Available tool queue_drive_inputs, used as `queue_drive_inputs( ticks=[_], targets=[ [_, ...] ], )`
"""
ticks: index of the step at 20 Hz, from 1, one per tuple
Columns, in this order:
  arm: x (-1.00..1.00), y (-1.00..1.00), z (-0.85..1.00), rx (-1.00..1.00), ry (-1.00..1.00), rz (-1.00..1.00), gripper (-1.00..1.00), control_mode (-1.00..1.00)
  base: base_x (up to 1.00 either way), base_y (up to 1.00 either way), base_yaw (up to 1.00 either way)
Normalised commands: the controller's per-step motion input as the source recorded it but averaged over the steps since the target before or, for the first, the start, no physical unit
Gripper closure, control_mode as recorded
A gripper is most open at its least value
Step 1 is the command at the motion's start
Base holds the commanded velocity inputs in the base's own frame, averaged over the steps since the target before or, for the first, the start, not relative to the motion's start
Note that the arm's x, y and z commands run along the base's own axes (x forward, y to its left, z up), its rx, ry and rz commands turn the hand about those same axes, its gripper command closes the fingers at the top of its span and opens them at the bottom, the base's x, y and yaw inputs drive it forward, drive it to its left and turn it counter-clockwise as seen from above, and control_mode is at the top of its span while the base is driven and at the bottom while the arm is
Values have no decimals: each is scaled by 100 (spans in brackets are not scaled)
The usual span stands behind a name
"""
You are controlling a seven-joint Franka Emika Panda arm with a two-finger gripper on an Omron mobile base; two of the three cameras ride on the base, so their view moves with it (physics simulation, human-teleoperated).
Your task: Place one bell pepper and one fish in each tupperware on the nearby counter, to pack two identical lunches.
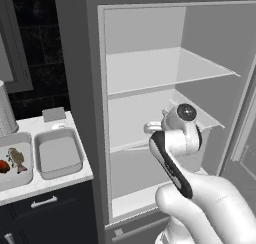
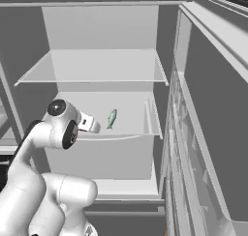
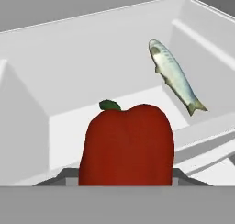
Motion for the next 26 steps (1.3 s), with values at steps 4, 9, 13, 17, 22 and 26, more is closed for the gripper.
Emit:
queue_drive_inputs(
  ticks=[4,9,13,17,22,26],
  targets=[
    [-100,-23,78,1,-24,0,100,-100,0,0,0],
    [-100,-27,98,0,-12,0,100,-100,0,0,0],
    [-100,-8,66,-1,-1,0,100,-100,0,0,0],
    [-100,0,-11,-4,0,0,100,-100,0,0,0],
    [-60,0,-17,-1,0,0,100,100,-40,0,0],
    [0,0,0,0,0,0,100,100,-100,9,0]
  ],
)
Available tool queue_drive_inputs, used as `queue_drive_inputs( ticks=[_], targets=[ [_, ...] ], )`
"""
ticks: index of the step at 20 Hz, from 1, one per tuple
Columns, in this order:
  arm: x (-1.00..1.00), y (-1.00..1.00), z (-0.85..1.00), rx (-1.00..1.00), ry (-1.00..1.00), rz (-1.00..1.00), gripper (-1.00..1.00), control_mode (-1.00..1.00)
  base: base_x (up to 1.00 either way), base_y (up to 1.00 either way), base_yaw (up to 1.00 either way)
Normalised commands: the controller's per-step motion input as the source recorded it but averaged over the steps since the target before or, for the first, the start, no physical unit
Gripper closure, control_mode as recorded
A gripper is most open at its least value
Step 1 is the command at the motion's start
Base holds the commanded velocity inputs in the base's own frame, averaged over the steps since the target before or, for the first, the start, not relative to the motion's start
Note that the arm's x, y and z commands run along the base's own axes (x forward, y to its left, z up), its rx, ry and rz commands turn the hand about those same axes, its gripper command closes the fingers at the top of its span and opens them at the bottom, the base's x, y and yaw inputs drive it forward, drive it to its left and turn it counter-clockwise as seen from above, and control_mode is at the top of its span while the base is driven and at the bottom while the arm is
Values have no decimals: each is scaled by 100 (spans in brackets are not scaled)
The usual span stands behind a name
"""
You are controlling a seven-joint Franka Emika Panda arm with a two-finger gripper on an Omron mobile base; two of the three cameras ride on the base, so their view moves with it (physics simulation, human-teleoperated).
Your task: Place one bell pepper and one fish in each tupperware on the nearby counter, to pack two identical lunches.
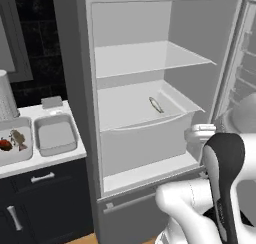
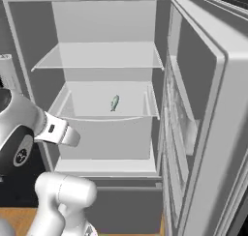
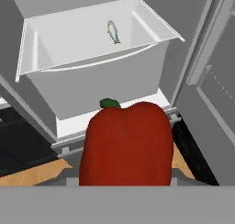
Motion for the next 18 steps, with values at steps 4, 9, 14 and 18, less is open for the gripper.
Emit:
queue_drive_inputs(
  ticks=[4,9,14,18],
  targets=[
    [0,0,0,0,0,0,100,100,-100,82,8],
    [0,0,0,0,0,0,100,100,-35,100,9],
    [0,0,0,0,0,0,100,100,38,100,1],
    [0,0,0,0,0,0,100,100,92,100,0]
  ],
)
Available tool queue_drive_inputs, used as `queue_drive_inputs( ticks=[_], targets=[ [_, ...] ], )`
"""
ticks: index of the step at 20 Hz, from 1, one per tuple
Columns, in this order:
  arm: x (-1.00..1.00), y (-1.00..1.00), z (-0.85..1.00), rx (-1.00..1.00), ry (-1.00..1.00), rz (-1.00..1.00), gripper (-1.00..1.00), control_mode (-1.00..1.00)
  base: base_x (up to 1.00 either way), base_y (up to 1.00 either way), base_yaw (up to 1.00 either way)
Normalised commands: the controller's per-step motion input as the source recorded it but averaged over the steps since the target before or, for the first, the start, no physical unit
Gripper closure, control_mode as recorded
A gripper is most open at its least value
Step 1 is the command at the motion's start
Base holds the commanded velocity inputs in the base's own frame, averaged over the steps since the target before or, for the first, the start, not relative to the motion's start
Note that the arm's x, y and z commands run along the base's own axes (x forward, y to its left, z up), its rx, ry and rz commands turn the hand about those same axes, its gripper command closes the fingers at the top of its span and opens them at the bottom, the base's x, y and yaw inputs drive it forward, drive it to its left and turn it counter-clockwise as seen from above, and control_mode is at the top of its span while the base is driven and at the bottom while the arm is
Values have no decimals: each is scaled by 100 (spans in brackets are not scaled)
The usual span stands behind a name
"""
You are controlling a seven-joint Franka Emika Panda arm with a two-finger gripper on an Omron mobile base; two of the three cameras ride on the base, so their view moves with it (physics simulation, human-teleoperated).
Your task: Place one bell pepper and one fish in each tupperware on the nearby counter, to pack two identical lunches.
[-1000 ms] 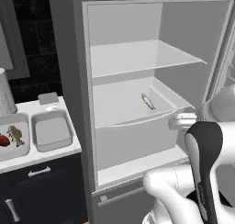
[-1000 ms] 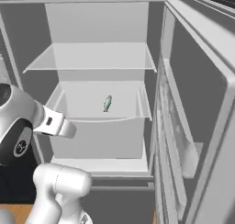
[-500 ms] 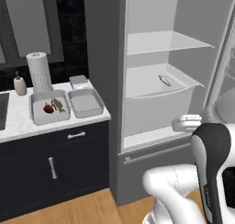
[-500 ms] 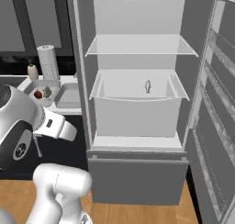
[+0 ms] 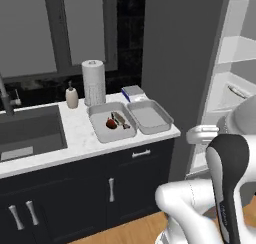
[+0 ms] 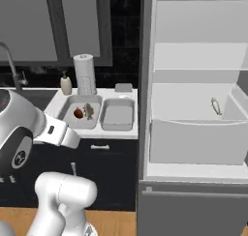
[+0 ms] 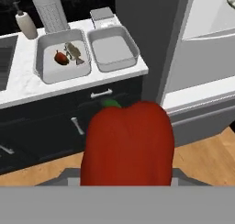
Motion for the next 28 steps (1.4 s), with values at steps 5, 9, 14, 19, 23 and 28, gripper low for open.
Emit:
queue_drive_inputs(
  ticks=[5,9,14,19,23,28],
  targets=[
    [0,0,0,0,0,0,100,100,100,95,-5],
    [0,0,0,0,0,0,100,100,100,14,-14],
    [32,-6,-1,0,0,-3,100,-100,59,-1,-5],
    [57,-47,-22,0,2,-8,100,-100,0,0,0],
    [55,-71,-58,0,8,-13,100,-100,0,0,0],
    [64,-34,-68,0,11,-15,100,-100,0,0,0]
  ],
)
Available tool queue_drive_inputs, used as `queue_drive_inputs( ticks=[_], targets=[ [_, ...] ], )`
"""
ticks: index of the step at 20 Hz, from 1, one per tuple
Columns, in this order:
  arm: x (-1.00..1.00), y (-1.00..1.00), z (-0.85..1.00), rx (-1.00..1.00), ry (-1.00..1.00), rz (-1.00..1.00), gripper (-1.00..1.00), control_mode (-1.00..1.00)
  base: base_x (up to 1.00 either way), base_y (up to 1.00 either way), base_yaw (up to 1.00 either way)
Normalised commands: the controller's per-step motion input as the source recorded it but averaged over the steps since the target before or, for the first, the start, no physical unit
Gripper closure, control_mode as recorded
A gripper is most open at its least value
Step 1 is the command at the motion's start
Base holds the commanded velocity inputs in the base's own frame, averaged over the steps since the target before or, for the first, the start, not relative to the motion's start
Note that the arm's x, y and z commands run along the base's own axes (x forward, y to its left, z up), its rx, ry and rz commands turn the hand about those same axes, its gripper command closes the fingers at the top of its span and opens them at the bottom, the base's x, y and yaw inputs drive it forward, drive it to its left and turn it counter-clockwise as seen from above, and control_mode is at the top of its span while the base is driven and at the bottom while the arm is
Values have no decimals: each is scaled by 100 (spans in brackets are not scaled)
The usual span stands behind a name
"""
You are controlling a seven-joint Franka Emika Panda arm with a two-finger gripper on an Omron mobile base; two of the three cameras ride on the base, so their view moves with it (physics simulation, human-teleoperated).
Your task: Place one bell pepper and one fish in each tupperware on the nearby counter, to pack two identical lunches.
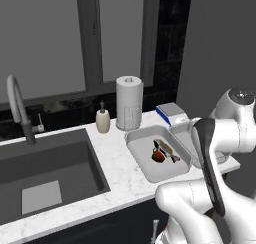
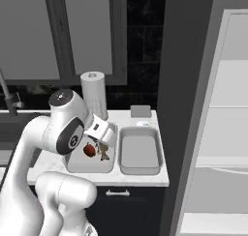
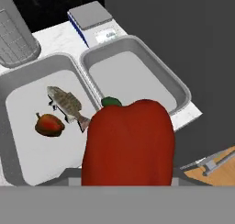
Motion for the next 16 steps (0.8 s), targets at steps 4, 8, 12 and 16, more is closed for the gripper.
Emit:
queue_drive_inputs(
  ticks=[4,8,12,16],
  targets=[
    [65,-17,-59,0,11,-9,100,-100,0,0,0],
    [61,-22,-49,0,11,-7,100,-100,0,0,0],
    [59,-23,-46,0,11,-6,100,-100,0,0,0],
    [66,-17,-44,0,7,-3,100,-100,0,0,0]
  ],
)
